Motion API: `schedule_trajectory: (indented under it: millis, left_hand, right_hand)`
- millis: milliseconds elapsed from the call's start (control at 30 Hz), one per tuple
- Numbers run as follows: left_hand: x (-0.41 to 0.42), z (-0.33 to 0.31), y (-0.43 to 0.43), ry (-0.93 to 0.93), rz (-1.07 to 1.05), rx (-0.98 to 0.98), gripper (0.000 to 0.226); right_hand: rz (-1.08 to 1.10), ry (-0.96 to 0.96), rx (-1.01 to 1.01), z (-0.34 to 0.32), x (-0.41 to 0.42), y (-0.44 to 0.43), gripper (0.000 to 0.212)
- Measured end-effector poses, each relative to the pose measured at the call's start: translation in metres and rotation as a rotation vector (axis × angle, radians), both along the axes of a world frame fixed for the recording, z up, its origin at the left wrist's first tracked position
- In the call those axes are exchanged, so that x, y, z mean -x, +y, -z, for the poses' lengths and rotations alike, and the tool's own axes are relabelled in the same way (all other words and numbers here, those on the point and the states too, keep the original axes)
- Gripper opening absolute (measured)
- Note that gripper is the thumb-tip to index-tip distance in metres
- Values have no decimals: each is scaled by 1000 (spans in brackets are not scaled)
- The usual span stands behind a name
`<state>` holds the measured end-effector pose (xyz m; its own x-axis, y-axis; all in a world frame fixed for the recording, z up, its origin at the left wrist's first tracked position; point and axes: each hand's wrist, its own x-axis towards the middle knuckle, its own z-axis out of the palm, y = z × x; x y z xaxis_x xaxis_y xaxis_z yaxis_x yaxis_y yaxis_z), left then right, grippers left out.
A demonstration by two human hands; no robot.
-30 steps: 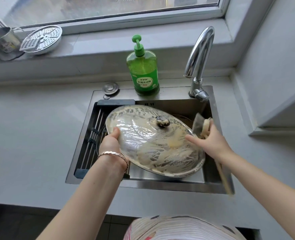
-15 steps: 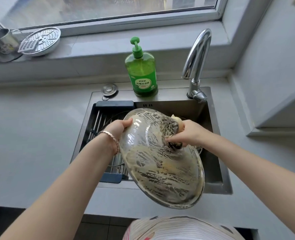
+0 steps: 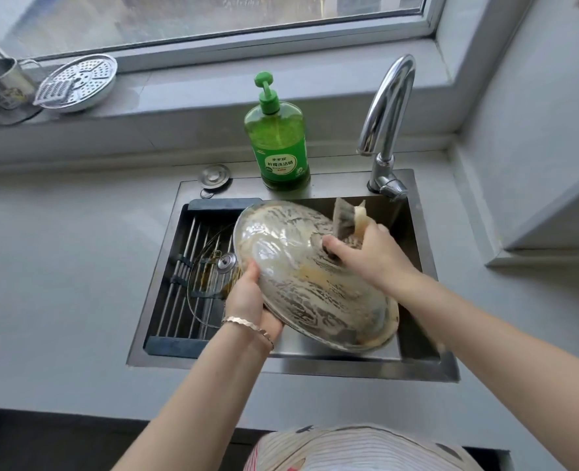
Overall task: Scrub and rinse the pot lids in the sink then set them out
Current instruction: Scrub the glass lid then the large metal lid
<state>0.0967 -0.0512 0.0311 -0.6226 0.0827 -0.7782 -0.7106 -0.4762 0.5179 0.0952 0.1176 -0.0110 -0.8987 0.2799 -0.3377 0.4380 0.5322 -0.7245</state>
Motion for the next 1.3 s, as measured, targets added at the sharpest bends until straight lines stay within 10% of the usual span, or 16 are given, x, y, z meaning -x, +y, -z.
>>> schedule_trajectory:
  millis: [167, 267, 433, 667, 867, 967, 1100, 1300]
  left_hand:
    - [10, 9, 0, -63, -146, -35, 48]
    - [10, 11, 3, -89, -156, -13, 49]
    - [11, 4, -6, -55, -218, 19, 31]
    - [7, -7, 9, 3, -173, 68, 29]
    - [16, -7, 0, 2, -163, 58, 26]
    - [16, -11, 17, -54, -118, 15, 32]
    - [15, -15, 38, -87, -99, -81, 37]
    - [17, -16, 26, 54, 394, 332, 28]
  right_hand:
    - [-375, 257, -680, -4, -46, -19, 58]
    - [-435, 508, -581, 0, -70, -36, 55]
    - [-340, 241, -504, 17, -78, 20, 48]
    - [-449, 481, -423, 22, -79, -11, 46]
    - [-342, 206, -313, 22, -87, 30, 59]
    - [-299, 358, -153, 4, -81, 22, 93]
    - [-329, 632, -468, -3, -68, 18, 82]
    - [-385, 643, -416, -29, -35, 46, 61]
